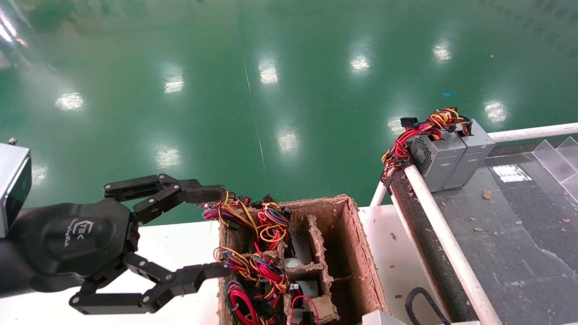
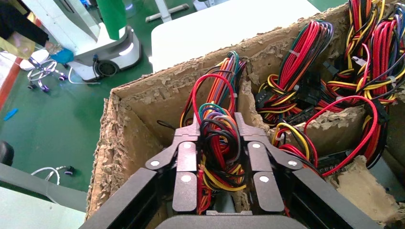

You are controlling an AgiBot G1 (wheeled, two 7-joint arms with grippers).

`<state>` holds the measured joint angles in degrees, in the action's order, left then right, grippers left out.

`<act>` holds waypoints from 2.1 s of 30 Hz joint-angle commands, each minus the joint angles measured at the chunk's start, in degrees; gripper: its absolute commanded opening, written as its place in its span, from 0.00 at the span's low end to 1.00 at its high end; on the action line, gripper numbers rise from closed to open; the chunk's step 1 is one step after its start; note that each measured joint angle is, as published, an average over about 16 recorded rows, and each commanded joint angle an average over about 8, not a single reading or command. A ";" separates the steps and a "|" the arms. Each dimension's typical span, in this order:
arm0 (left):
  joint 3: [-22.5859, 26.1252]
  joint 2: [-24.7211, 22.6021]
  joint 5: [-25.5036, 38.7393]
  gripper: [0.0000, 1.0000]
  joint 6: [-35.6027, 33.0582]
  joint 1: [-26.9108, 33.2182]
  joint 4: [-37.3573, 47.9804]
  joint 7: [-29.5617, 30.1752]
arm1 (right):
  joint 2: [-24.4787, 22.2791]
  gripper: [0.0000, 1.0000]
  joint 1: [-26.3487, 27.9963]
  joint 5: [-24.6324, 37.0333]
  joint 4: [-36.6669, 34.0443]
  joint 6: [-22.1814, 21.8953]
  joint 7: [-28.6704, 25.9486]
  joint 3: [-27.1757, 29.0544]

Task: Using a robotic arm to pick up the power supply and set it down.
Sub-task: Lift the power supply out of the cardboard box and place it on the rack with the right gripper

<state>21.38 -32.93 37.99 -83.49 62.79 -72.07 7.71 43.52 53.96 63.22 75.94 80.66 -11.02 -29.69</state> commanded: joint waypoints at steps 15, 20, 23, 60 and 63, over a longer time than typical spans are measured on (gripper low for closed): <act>0.01 0.00 0.00 1.00 0.00 0.00 0.00 0.00 | -3.33 0.00 -2.07 -10.00 -0.72 1.21 2.33 5.32; 0.01 0.00 -0.01 1.00 0.00 0.00 0.00 0.00 | -5.66 0.00 -1.90 -16.50 -0.52 2.33 3.07 9.12; 0.01 0.00 -0.01 1.00 0.00 0.00 0.00 0.00 | -7.07 0.00 -1.25 -19.56 -0.48 2.45 3.46 11.37; 0.02 0.01 -0.01 1.00 0.01 0.01 0.00 -0.01 | -26.12 0.00 0.02 -21.45 -19.74 -7.48 19.06 29.21; 0.02 0.01 -0.02 1.00 0.01 0.01 0.00 -0.01 | -26.56 0.00 -1.47 -20.52 -21.40 -9.16 20.56 29.66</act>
<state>21.40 -32.92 37.98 -83.48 62.79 -72.07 7.69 17.64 52.89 43.25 55.26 70.41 9.35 -0.46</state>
